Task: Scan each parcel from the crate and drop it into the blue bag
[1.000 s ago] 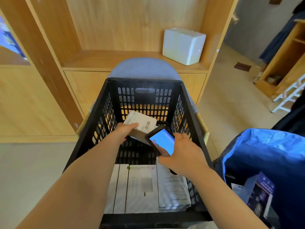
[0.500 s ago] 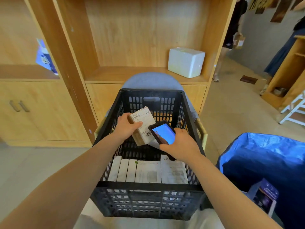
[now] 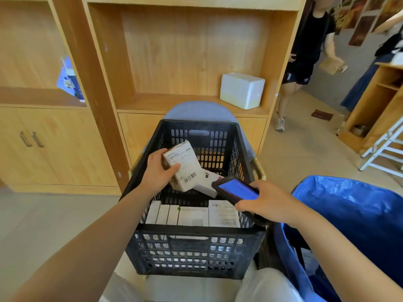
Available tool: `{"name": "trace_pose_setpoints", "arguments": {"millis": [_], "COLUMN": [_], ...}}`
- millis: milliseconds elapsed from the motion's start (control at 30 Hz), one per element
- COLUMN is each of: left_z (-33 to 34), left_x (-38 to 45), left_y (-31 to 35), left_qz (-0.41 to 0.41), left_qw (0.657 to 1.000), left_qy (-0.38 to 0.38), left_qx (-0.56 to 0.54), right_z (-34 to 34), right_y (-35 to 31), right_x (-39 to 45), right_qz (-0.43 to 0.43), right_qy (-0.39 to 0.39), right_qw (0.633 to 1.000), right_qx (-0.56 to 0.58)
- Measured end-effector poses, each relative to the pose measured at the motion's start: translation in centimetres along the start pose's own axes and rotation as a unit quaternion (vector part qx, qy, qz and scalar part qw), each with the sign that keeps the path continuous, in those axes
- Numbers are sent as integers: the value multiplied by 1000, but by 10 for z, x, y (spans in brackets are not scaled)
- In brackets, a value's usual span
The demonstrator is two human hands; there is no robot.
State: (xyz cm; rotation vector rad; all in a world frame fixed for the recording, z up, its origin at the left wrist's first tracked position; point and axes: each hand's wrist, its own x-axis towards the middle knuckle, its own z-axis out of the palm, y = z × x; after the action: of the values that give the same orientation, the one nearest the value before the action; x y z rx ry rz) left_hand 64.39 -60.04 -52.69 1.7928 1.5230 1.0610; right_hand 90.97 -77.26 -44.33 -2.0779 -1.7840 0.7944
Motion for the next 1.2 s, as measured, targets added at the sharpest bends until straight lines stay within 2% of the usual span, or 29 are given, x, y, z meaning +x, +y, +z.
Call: {"name": "trace_pose_setpoints", "arguments": {"millis": [300,667,900,1067,1200], "left_z": [-9,-8,-7,-3,17], "left_x": [-1,-7,-12,-14,-13], "left_y": [-3,2,7,33,71], "left_qz": [8,12,3,61,109], "left_qw": [1000,1000,1000,998,993], "left_qy": [27,12,-11,12,-2], "left_qx": [2,1,1,-18,-39], "right_z": [3,7,4,-3,-18], "right_y": [1,-1,9,33,62], "right_x": [-20,-20,-31,-48,-59], "right_qz": [-6,-30,-21,2,32], "right_qy": [13,6,53,125,147], "right_qw": [996,996,998,990,985], "right_qx": [-83,-85,-34,58,87]}}
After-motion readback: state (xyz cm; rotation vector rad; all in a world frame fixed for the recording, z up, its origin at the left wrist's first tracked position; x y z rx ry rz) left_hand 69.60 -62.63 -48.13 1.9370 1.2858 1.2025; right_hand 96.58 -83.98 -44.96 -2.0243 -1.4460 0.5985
